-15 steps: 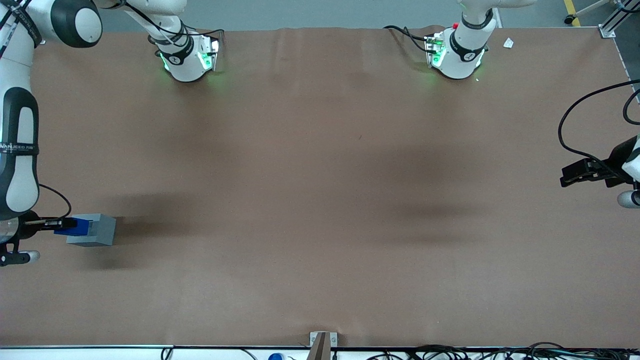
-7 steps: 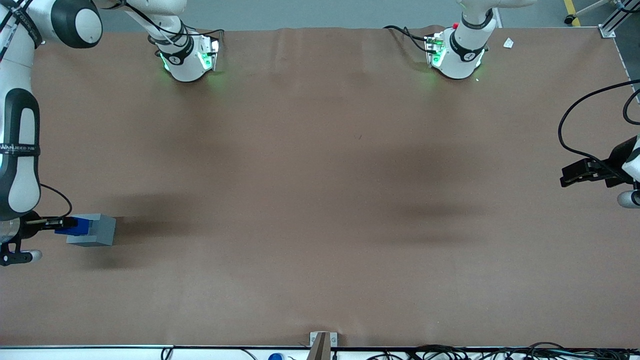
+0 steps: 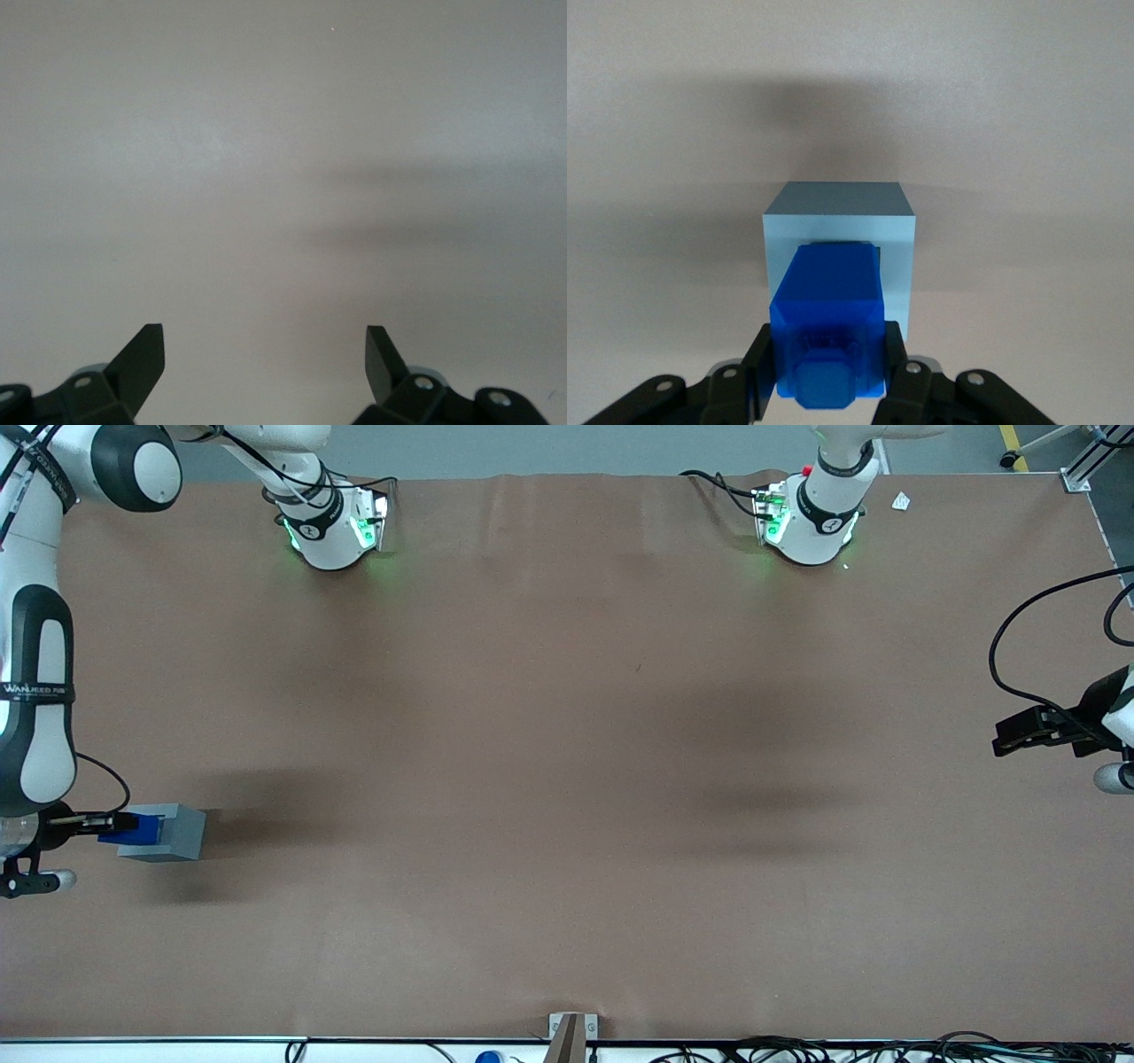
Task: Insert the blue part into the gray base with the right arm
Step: 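Align and press the blue block down into the gray base's opening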
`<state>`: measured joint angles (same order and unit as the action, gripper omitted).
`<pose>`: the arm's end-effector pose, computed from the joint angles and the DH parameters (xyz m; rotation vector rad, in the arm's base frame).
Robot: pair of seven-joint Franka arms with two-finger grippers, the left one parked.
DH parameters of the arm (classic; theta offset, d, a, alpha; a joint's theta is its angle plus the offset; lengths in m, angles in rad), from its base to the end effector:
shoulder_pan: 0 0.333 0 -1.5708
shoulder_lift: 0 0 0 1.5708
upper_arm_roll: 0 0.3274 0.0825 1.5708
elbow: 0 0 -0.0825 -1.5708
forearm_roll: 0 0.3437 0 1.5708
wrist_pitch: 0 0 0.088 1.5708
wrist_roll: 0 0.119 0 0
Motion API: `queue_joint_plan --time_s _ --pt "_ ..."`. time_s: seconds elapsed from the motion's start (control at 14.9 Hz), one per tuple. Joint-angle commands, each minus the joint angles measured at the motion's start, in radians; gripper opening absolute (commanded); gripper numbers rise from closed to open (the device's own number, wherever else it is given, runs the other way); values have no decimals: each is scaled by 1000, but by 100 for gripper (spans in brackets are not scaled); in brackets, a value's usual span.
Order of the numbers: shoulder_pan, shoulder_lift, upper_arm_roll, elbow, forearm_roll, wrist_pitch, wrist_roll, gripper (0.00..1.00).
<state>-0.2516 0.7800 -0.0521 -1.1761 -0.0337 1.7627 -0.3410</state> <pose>0.6718 -0.2034 0.3220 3.1181 0.0911 -0.3204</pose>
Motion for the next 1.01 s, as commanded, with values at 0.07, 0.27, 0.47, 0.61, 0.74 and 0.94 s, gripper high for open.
queue_joint_plan --time_s 0.07,0.27,0.47,0.61,0.74,0.94 --pt "-21 -8 15 -25 -17 21 -3 2" --pt "-21 -8 15 -25 -17 15 -1 2" --pt "-20 -8 15 -27 -17 9 10 2" --pt "-18 -13 15 -33 -15 7 31 2" --pt "-17 -22 15 -45 -15 7 33 2" --pt "-15 -25 15 -54 -14 3 33 2"
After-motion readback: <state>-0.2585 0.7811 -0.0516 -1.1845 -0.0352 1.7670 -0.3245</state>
